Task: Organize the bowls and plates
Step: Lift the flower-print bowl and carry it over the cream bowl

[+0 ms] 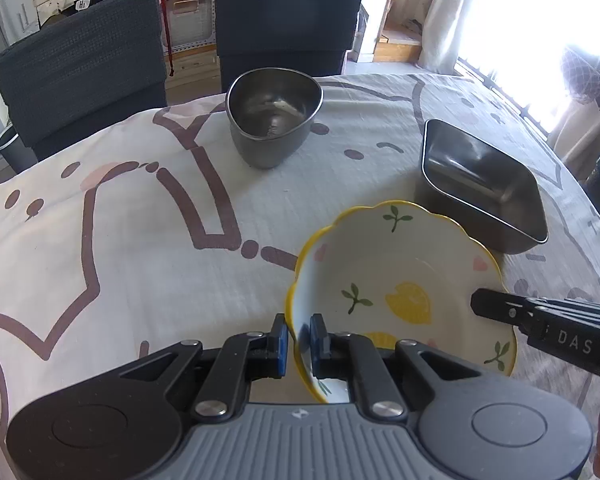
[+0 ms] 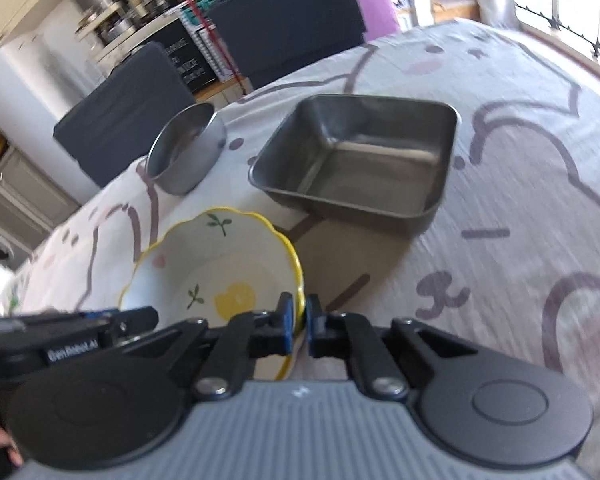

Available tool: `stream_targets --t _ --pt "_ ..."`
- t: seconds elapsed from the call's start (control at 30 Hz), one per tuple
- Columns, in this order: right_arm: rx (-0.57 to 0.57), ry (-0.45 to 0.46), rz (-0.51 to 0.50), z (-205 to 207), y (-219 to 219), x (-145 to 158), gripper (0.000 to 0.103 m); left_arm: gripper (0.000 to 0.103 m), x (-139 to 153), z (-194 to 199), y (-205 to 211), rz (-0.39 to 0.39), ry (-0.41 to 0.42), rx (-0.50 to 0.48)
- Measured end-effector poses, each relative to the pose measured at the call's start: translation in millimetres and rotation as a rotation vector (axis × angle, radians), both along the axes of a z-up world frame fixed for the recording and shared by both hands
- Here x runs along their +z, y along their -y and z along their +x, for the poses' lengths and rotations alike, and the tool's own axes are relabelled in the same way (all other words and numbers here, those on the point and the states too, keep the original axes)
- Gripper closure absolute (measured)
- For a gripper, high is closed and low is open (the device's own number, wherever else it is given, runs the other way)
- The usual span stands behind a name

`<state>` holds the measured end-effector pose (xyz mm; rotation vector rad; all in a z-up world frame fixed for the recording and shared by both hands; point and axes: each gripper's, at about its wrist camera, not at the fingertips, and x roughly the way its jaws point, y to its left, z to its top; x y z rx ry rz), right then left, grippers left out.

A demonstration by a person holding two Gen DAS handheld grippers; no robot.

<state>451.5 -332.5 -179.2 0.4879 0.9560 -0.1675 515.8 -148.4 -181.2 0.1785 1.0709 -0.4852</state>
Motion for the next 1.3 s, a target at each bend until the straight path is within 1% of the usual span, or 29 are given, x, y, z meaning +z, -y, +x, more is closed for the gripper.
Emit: stream_targets --t 0.07,0.17,0.23,0.33,0.47,0.63,0.8,0.93,1.03,1.1,1.17,1.3 --pt "0.000 0.007 0.004 1 1 -2 0.095 0.090 -1 1 0 -0.005 -0.004 -0.001" --pt "-0.017 0.009 0.047 2 7 -7 0.094 0.090 -3 2 -1 -0.014 -0.012 0.003" --pt "-0.013 0.005 0.046 3 6 -7 0.094 0.090 -4 3 -1 -0.018 -0.017 0.005" --pt "0.018 -0.006 0.021 4 1 -7 0.093 0.089 -5 5 -1 -0.025 -0.027 0.006" --pt "0.054 -0.039 0.033 6 0 -12 0.089 0.088 -8 7 -3 -0.043 -0.041 0.008" --pt "0.014 -0.044 0.102 6 8 -15 0.089 0.088 -9 8 -5 -0.066 -0.040 0.008" --pt "-0.014 -0.032 0.115 6 10 -17 0.090 0.088 -11 12 -9 -0.098 -0.060 0.027" --pt "-0.005 -0.029 0.093 8 8 -16 0.091 0.091 -10 10 -10 -0.111 -0.059 0.041" --pt "0.025 -0.031 0.040 9 2 -12 0.092 0.093 -11 10 -14 -0.135 -0.073 0.071" --pt "0.033 -0.034 0.017 9 -1 -11 0.092 0.093 -10 8 -14 -0.129 -0.067 0.065" --pt "0.030 -0.040 0.031 8 1 -11 0.093 0.093 -8 4 -14 -0.125 -0.059 0.058" --pt "0.041 -0.032 0.034 5 2 -7 0.093 0.094 0 -3 -19 -0.145 -0.045 0.074"
